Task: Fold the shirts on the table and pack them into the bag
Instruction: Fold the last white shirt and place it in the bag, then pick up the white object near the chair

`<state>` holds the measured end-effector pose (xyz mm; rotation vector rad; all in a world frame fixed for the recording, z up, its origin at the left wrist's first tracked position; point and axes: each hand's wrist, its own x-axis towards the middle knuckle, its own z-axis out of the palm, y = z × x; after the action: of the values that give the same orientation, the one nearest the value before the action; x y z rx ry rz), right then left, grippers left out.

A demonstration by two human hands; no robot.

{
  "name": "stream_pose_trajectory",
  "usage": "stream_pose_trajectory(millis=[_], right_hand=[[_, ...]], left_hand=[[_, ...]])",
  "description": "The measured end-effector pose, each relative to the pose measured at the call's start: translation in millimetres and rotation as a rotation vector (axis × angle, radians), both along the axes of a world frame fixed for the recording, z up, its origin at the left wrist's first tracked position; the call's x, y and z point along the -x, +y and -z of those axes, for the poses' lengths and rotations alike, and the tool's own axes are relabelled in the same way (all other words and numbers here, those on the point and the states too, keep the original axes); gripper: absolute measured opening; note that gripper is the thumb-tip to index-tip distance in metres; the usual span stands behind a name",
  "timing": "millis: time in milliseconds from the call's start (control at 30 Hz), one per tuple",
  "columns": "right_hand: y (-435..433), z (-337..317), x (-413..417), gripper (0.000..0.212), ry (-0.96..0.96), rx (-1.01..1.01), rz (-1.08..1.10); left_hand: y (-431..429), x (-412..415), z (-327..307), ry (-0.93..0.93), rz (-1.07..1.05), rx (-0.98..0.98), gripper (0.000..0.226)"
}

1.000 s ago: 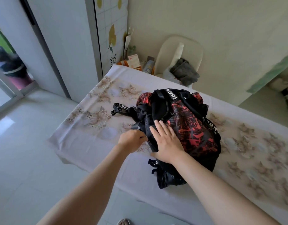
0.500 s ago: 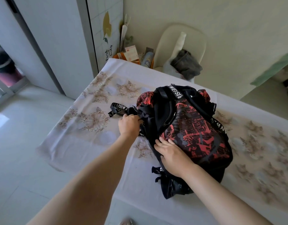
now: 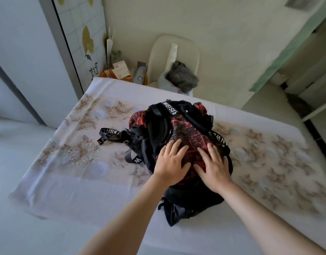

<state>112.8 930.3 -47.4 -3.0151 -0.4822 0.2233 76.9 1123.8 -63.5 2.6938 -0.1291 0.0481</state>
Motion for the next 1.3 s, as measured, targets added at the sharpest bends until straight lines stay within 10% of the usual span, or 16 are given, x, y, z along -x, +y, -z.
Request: stream_pose_trajectory(millis=[300,533,1300], right_hand=[[-18,-4,-8,0.075,0.251,0.02,-0.012],[-99,-37,-13,0.054,0.25,-0.366,-0.033],[-811,-59,102,0.034,0.164,-0.348,0.961]], left_hand=[[-10,3,5,0.15,-0.055,-0.184,0.074],[-92,-24,-51,0.116,-0.233,-0.031,0.049],[-826,-56,-84,0.47,0.719,0.073,0.026]])
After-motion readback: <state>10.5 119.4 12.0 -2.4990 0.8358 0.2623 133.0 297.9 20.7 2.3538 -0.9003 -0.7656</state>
